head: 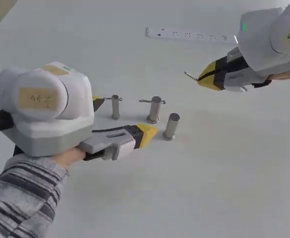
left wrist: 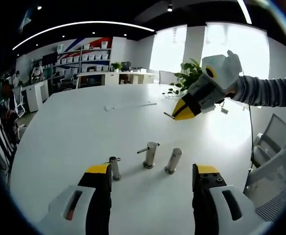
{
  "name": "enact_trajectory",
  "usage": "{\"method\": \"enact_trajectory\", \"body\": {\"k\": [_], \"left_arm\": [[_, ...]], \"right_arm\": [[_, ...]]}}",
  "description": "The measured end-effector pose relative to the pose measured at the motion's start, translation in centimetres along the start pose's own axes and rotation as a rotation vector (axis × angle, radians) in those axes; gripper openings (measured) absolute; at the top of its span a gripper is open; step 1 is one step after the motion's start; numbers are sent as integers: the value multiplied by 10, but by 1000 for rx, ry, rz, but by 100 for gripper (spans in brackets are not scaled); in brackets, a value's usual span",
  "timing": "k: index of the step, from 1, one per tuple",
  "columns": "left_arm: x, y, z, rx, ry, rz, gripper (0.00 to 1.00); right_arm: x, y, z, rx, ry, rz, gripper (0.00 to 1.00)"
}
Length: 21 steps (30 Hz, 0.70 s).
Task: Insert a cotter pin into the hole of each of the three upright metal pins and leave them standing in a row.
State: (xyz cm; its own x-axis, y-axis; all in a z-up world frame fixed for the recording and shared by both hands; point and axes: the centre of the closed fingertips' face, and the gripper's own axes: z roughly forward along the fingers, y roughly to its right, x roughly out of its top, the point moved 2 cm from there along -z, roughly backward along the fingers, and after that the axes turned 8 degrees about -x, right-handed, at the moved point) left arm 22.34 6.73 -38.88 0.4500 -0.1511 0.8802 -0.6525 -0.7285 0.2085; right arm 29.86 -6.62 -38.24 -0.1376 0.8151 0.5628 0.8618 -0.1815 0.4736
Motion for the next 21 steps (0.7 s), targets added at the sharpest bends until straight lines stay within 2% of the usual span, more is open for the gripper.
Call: {"method": "enact_trajectory", "body": {"k": [4,6,9,17,21], "left_arm": [[8,6,3,-32,14,-12,60],[11,9,5,-48,20,-32,54],[8,11,9,-56,-24,-46,46],[16,24,13,-123,30,-144,34],[20,30,12,-151,49,-176,24]], "right_arm": [[8,-9,-3,-6,38,-13,0],[13,-17,-4,-7,53,-34,0],[21,-27,-5,0,77,-85,0],[41,-49,-11,25,126,-163,0],[53,-58,-15,33,155,-183,0]]}}
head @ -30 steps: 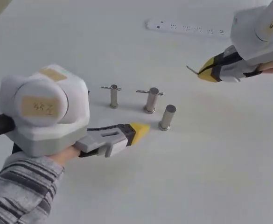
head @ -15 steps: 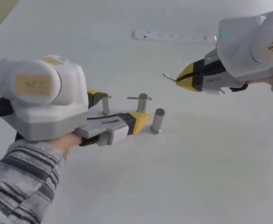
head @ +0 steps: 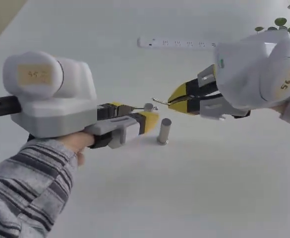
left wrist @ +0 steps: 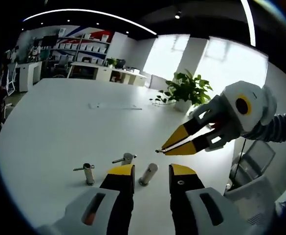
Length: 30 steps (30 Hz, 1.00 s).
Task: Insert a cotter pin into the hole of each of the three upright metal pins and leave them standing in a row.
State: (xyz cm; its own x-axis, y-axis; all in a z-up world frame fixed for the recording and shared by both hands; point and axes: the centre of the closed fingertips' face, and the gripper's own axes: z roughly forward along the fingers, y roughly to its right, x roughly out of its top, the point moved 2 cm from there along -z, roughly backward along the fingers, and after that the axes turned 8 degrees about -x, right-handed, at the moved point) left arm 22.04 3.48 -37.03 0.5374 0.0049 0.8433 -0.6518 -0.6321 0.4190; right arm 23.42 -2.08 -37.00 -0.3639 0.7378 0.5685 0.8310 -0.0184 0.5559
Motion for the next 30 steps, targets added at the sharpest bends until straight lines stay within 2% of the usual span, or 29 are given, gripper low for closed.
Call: {"method": "enact_trajectory", "body": {"k": [6,9,20,24,26,27,30], "left_arm": [[2,7,0,-47,33,-79,19],[5,11,0,-78,71,-130,13],[9,13,0,-101,118,-192,0],[8,13,-1,-105,118,-197,0],[8,13,-1,-111,119,-192,0],[8,14,-1,-116,117,-168,0],[7,16,-2,-123,110,-115,0]], "right_arm": [[13,-10,-1,9,25,-31,0],[17,-12,-2,9,35,-29,0],[26,-13,-3,-1,57,-18,0],[26,-13,-4,2,63,4,0],[26,-14,-4,8,70,38,0],[26,-15,-4,21,69,74,0],[26,-15,-4,27,76,114,0]]}}
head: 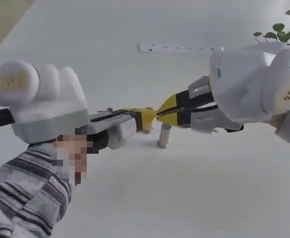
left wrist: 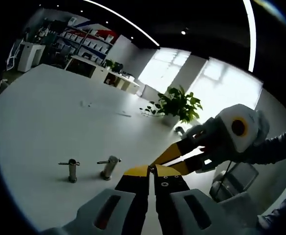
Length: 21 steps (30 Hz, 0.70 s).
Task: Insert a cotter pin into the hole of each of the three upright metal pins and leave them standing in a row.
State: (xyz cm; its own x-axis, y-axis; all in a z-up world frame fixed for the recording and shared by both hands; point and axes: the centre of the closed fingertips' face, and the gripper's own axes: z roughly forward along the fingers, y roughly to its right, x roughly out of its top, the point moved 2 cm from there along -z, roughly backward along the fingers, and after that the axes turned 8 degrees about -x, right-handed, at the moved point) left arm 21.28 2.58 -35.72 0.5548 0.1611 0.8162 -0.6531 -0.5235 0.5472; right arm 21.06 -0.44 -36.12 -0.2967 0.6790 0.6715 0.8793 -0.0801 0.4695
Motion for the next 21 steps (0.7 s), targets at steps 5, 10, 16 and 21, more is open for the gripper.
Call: {"method": "enact_trajectory", "body": {"k": [5,10,16,21], "left_arm": [[0,2,-1,-23,-16,67,0],[0,5,-5,-47,-30,149,0],[-1,8,-8,-82,-50,232,0],[-4,16,-11,-134,-59,296,0]], "right_arm": [[-1,-4,-1,33,20,141,0],[-7,-2,-3,62,58,301,0],[-11,-7,-6,129,79,493,7],[-16,-15,-5,160,100,597,9]]}}
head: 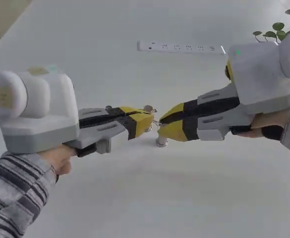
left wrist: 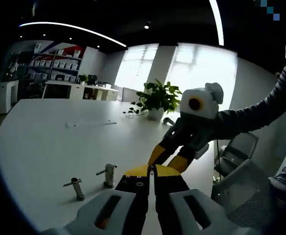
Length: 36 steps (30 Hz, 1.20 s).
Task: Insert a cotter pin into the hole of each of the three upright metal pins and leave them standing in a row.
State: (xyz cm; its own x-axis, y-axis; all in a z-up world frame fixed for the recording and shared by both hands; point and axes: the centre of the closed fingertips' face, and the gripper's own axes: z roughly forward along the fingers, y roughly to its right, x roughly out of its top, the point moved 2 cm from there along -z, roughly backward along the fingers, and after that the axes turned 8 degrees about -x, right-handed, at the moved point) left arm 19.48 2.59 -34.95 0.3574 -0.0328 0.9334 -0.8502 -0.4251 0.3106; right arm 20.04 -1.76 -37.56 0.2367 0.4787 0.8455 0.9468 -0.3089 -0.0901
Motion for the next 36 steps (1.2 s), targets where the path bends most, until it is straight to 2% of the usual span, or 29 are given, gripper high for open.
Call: {"method": "enact_trajectory", "body": {"k": [3,7,9,11,14,17,22,28,34,36], "left_arm": [[-1,6,-1,-33,-6,18,0],[-5,10,-1,-62,-14,13,0],[-6,12,-1,-73,-10,9,0],[-4,14,-1,-85,22,-26,0],[-5,13,-2,-84,10,-11,0],[-6,14,-2,-88,10,-18,0],[-10,14,-4,-91,10,-35,0],[-15,16,-5,-102,4,-52,0],[-18,19,-5,-109,-10,-28,0],[-19,18,-3,-95,-17,-6,0]], "right_arm": [[-3,-4,1,30,18,54,9],[-2,-11,1,54,37,92,7],[-4,-14,1,67,37,93,6],[-4,-18,2,74,34,89,5],[-3,-22,4,74,35,73,0],[-3,-24,3,74,28,71,0],[-3,-27,3,74,13,31,0],[-5,-31,2,89,-24,-86,0],[-7,-34,1,94,-58,-205,0],[-8,-34,0,92,-71,-235,0]]}}
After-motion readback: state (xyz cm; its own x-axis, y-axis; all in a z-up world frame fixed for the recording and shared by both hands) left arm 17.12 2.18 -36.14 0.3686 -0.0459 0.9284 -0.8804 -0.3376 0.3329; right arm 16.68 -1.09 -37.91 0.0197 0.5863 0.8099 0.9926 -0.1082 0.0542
